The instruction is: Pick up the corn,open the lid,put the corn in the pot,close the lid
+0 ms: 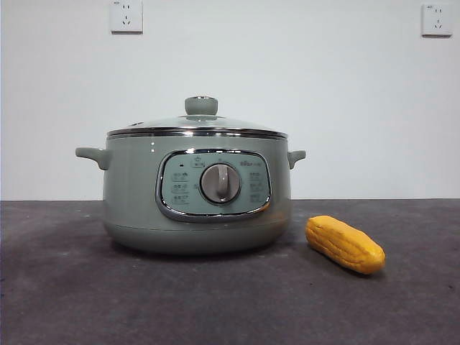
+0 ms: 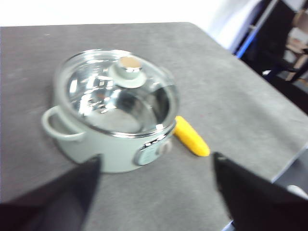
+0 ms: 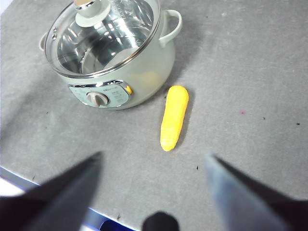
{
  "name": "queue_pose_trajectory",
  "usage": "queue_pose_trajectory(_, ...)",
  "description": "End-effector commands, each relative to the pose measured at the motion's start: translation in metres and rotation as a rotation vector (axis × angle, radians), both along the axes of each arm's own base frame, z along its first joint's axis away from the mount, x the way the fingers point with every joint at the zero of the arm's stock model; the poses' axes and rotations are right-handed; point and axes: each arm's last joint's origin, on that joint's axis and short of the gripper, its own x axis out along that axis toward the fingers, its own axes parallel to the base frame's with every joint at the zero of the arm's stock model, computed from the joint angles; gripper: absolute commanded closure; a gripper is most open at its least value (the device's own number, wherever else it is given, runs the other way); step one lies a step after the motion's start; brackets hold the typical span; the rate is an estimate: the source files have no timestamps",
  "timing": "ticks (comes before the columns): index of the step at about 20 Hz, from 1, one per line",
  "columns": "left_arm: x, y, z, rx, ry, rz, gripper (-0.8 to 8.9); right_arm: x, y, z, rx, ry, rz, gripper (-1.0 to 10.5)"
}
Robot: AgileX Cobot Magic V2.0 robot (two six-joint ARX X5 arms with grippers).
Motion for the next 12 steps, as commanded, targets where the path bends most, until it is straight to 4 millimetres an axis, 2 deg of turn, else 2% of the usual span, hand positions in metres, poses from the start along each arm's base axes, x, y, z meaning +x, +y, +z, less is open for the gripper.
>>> queue_pose_trajectory(1, 0.001, -0.001, 0.003, 0.0, -0.019, -0.028, 2.43, 0.007, 0.0, 0.0, 0.002, 0.009, 0.002, 4.1)
queue_pose_trajectory(6, 0.005, -0.001, 0.001, 0.001, 0.001, -0.028, 2.43, 0.044, 0.009, -0.011, 0.002, 0.109, 0.052, 4.1)
queue_pose_trajectory(8, 0.006, -0.001, 0.001, 0.001, 0.004, -0.029, 2.43, 0.067, 0.017, -0.022, 0.004, 0.196, 0.073, 4.1)
queue_pose_trajectory(12, 0.01, -0.003, 0.0, 0.003, 0.017, -0.044, 2.43, 0.117, 0.04, -0.056, -0.096, 0.341, 0.104, 4.1)
